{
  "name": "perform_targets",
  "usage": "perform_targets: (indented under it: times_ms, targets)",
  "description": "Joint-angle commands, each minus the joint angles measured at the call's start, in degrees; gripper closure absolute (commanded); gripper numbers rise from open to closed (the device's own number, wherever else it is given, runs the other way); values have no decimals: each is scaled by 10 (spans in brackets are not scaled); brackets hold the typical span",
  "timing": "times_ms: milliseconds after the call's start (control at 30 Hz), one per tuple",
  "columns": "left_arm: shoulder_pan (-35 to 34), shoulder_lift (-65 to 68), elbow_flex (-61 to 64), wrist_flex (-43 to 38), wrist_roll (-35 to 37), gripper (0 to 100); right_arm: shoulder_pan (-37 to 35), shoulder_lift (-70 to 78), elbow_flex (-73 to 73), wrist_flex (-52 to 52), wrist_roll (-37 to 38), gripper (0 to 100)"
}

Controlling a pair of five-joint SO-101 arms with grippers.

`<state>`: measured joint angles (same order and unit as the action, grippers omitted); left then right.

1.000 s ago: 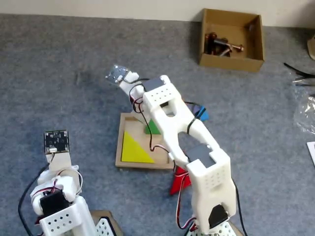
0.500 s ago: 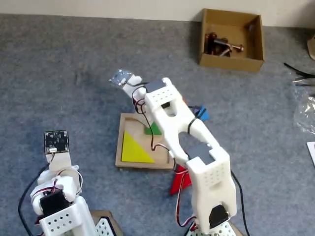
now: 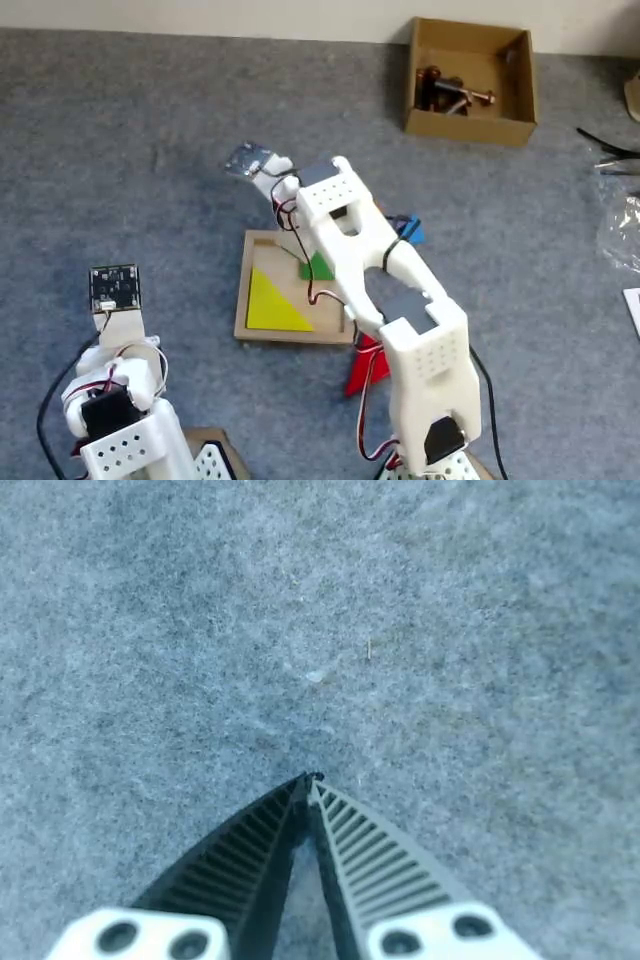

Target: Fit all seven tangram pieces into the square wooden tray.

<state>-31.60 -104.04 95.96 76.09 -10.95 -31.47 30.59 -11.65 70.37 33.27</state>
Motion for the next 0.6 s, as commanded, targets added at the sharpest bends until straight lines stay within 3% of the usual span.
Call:
perform_targets:
  times_ms: [0, 367, 567]
  targets:
    - [10, -3, 12, 5, 5, 993, 8, 0, -1, 36, -5, 980]
    - [10, -3, 12, 5, 5, 994, 8, -1, 1, 115, -7, 980]
    - [10, -3, 12, 5, 4, 994, 7, -5, 8, 138, -56, 980]
